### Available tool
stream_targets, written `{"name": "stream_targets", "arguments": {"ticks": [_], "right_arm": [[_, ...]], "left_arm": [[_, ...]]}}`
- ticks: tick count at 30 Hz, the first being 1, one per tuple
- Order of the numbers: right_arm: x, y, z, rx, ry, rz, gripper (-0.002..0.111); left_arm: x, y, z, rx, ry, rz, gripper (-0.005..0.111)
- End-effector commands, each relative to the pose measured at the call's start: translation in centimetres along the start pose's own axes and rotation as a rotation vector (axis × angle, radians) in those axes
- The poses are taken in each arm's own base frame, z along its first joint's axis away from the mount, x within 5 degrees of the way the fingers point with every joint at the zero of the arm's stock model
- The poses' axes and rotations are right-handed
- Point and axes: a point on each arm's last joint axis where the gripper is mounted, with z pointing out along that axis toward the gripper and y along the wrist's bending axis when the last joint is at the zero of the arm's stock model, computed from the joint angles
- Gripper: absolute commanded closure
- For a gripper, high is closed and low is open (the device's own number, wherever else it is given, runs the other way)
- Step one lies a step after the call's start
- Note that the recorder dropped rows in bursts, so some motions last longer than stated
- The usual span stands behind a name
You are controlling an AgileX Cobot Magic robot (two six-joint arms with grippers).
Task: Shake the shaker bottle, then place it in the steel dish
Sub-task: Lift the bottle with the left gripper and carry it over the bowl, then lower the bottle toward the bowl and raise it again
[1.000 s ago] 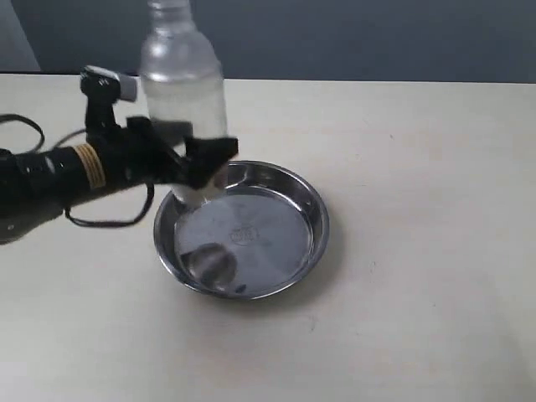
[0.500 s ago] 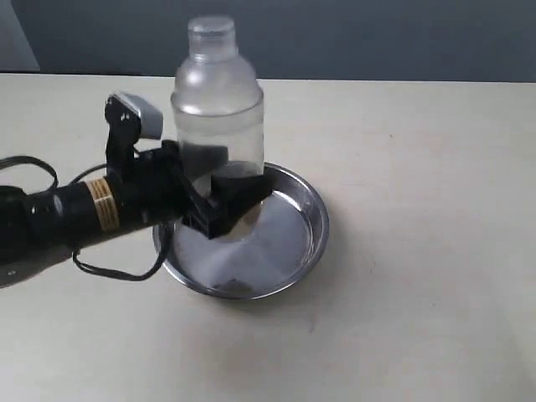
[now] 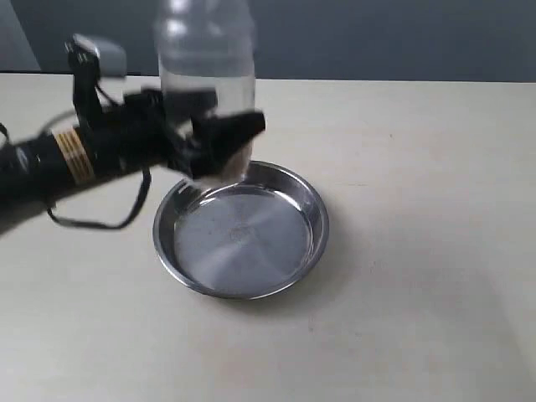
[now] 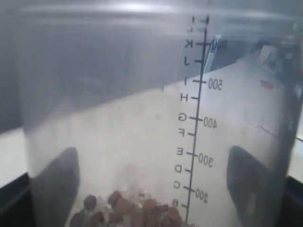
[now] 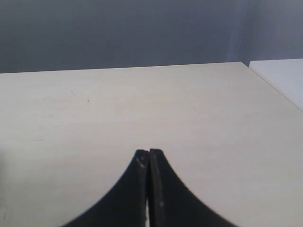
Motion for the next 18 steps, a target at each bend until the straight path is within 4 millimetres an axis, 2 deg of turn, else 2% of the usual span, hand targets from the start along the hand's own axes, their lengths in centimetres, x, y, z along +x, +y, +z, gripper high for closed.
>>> {"name": "stream_targets", "arguments": {"ticks": [1, 2, 3, 4, 5, 6, 7, 8, 9, 10, 11, 12, 13, 14, 15, 16, 18], "right_arm": [[-0.1, 0.0, 0.0, 0.004, -0.016, 0.0, 0.109], [-0.1, 0.0, 0.0, 0.004, -0.016, 0.0, 0.109], [-0.1, 0.0, 0.0, 0.004, -0.016, 0.0, 0.109], [-0.1, 0.0, 0.0, 0.004, -0.016, 0.0, 0.109], [-0.1, 0.0, 0.0, 0.004, -0.016, 0.0, 0.109], [-0.1, 0.0, 0.0, 0.004, -0.016, 0.0, 0.109], [-0.1, 0.0, 0.0, 0.004, -0.016, 0.0, 0.109], [-0.1, 0.0, 0.0, 0.004, -0.016, 0.0, 0.109], [-0.1, 0.0, 0.0, 0.004, -0.016, 0.0, 0.109], [-0.1, 0.0, 0.0, 0.005, -0.016, 0.0, 0.109], [-0.1, 0.0, 0.0, 0.003, -0.016, 0.0, 0.109], [-0.1, 0.0, 0.0, 0.003, -0.016, -0.001, 0.109], [-0.1, 0.0, 0.0, 0.003, -0.016, -0.001, 0.109], [-0.1, 0.0, 0.0, 0.003, -0.016, -0.001, 0.109], [-0.1, 0.0, 0.0, 0.003, -0.016, -0.001, 0.109], [-0.1, 0.0, 0.0, 0.003, -0.016, -0.001, 0.109], [-0.1, 0.0, 0.0, 0.003, -0.016, -0.001, 0.109]], "left_arm": [[4.5, 0.3, 0.5, -0.113, 0.286, -0.066, 0.107], [5.6, 0.2, 0.2, -0.06, 0.235, -0.132, 0.107], [4.2, -0.3, -0.5, 0.097, 0.017, -0.161, 0.107], [3.3, -0.3, -0.7, 0.106, -0.029, -0.15, 0.107], [-0.5, -1.2, -0.9, 0.167, -0.125, -0.145, 0.107], [-3.1, -2.5, -1.3, 0.185, -0.102, -0.017, 0.107], [-2.0, -2.6, -1.1, 0.069, 0.107, 0.111, 0.107], [0.9, -2.0, -0.5, -0.077, 0.284, 0.064, 0.107], [3.5, -1.0, -0.3, -0.131, 0.331, -0.046, 0.107], [4.2, -0.9, -0.7, -0.057, 0.275, -0.121, 0.107], [2.8, -1.3, -1.1, 0.063, 0.151, -0.142, 0.107], [-0.3, -2.1, -1.3, 0.164, 0.001, -0.138, 0.107], [-2.9, -3.0, -1.5, 0.216, -0.071, -0.086, 0.107], [-5.3, -3.8, -1.8, 0.186, -0.029, 0.066, 0.107], [-5.1, -3.9, -1.7, 0.122, 0.057, 0.116, 0.107], [-3.8, -3.5, -1.4, 0.032, 0.168, 0.125, 0.107], [0.8, -2.4, -0.9, -0.047, 0.304, -0.005, 0.107]]}}
